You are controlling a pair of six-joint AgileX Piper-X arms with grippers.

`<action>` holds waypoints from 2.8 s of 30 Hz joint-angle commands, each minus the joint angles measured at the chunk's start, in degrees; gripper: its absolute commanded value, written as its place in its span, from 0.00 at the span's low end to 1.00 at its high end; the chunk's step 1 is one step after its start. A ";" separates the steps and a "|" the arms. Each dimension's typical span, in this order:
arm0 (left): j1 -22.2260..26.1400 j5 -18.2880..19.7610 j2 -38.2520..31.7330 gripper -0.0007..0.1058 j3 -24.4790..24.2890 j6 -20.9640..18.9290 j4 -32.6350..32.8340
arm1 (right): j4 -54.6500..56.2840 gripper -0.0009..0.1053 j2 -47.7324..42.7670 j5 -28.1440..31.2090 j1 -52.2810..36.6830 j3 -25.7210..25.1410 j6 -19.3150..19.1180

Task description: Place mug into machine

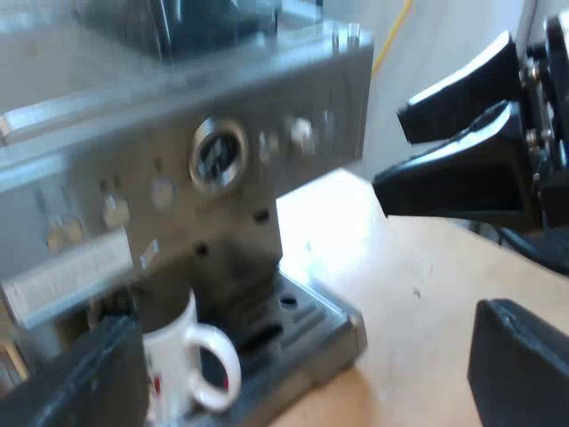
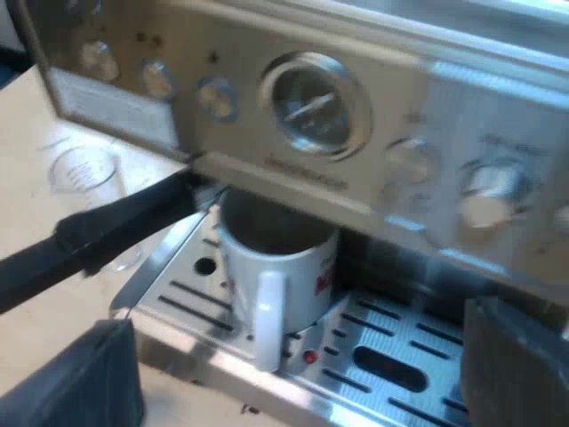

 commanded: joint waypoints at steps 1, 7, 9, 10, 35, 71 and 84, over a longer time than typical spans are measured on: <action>0.11 -1.58 1.51 0.80 -2.62 -0.27 -0.95 | 1.90 0.77 -1.88 -2.25 -3.36 -1.43 -0.52; 0.11 -7.16 6.57 0.80 -7.80 -0.27 -0.95 | 7.53 0.77 -5.77 -7.62 -14.79 -3.73 -0.38; 0.11 -10.46 7.78 0.80 -9.12 -0.27 -0.95 | 9.28 0.77 -7.24 -10.38 -18.84 -3.72 -0.38; 0.11 -10.89 7.99 0.80 -9.45 -0.27 -0.95 | 10.42 0.77 -8.04 -12.06 -21.60 -3.72 -0.38; 18.90 0.90 -4.92 0.80 -9.87 2.38 11.08 | 22.55 0.77 -31.01 -25.35 -55.93 -3.48 -8.61; 19.17 -10.25 -34.54 0.80 -4.14 2.69 40.73 | 28.50 0.77 -65.91 -25.85 -55.93 17.95 -8.09; 19.17 -16.57 -34.32 0.80 10.78 2.69 27.35 | 27.84 0.77 -65.77 -26.63 -55.93 23.21 -8.52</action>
